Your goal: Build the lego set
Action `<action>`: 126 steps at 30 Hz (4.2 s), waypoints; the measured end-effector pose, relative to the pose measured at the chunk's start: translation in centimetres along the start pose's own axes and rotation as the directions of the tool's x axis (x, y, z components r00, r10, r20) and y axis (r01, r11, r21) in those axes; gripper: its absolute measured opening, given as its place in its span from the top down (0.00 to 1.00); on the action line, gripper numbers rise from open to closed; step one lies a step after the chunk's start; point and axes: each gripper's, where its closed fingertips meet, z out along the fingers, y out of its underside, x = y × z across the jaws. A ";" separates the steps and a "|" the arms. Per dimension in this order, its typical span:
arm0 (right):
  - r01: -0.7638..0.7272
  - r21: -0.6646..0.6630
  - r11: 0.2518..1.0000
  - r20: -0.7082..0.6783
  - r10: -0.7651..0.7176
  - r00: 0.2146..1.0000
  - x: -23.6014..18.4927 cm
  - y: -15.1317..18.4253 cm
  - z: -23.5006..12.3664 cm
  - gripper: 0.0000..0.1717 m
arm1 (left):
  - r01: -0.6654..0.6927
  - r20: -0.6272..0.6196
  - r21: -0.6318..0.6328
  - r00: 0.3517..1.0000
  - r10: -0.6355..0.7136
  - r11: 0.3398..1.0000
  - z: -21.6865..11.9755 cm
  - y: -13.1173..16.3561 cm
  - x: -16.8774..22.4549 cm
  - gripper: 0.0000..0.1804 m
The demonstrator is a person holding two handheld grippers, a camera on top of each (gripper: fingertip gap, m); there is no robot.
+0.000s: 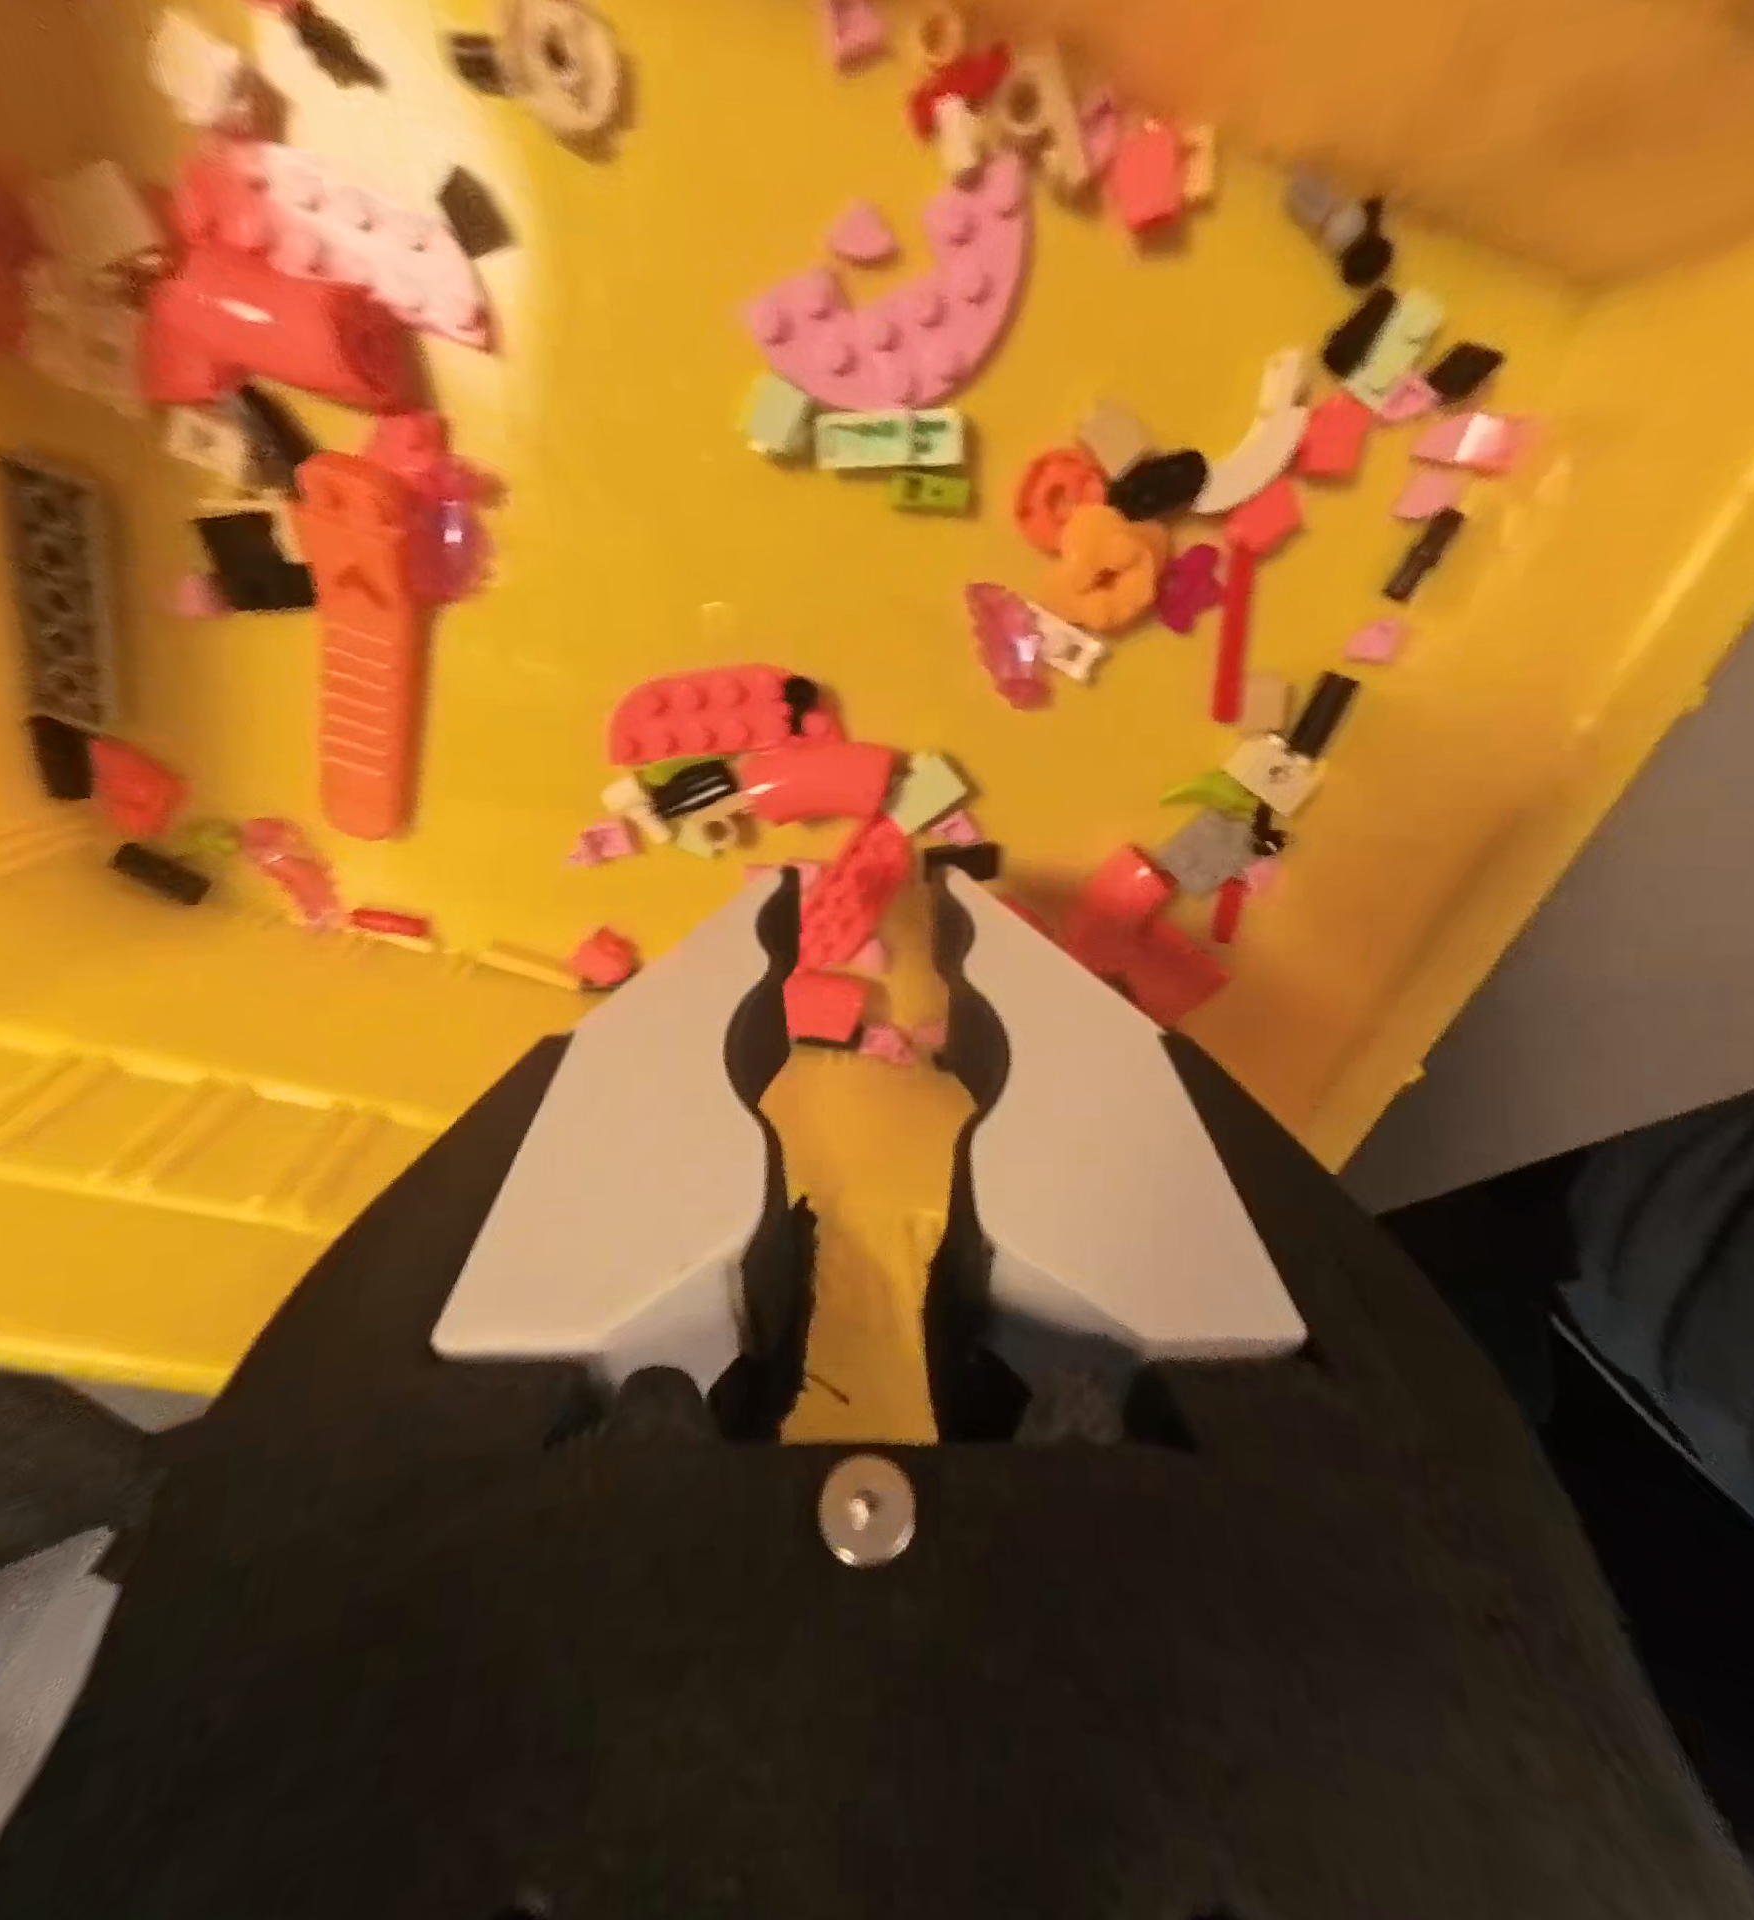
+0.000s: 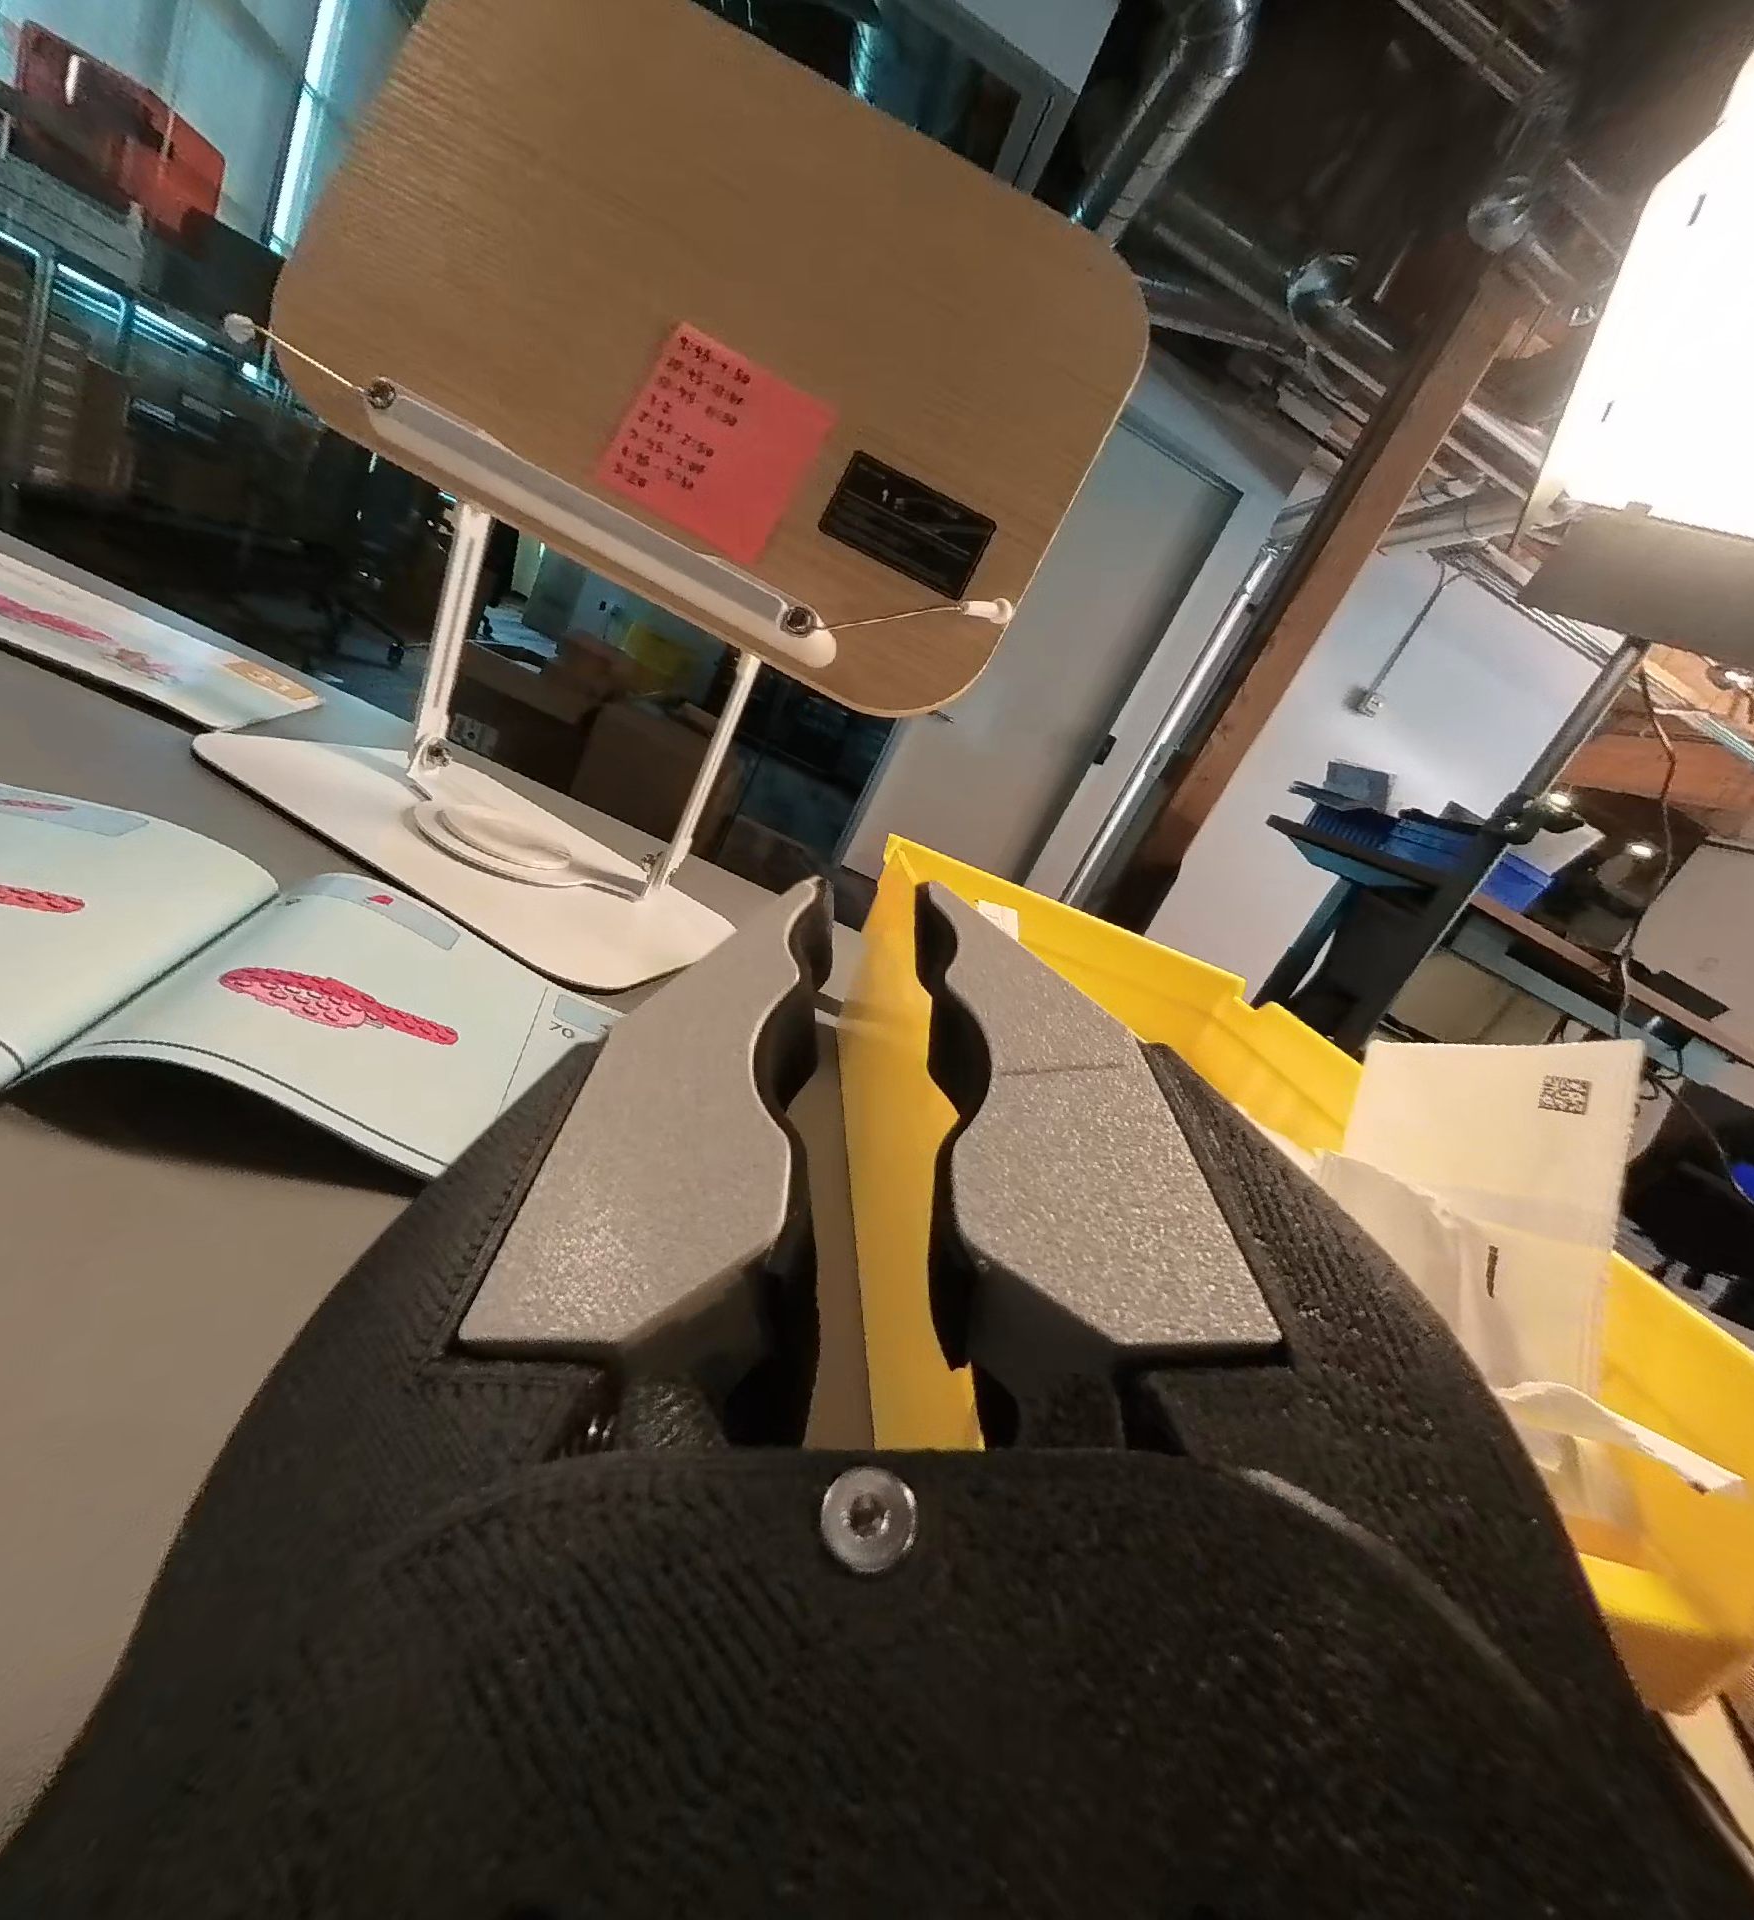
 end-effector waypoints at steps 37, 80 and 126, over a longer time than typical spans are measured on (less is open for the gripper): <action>0.079 -0.028 0.996 -0.049 -0.080 0.996 0.5 0.3 0.0 0.92 | 0.342 0.143 0.007 0.930 -0.339 0.940 -0.1 -5.7 -13.4 0.93; 0.070 -0.012 0.998 -0.015 -0.070 0.997 0.0 0.2 0.0 0.94 | 0.524 0.040 -0.073 0.851 -0.523 0.848 2.7 -2.6 -12.5 0.81; -0.189 0.237 0.953 0.391 0.084 0.917 -5.5 -4.7 -2.0 0.97 | -0.001 -0.263 0.758 0.915 0.307 0.652 -5.7 -22.1 33.2 0.95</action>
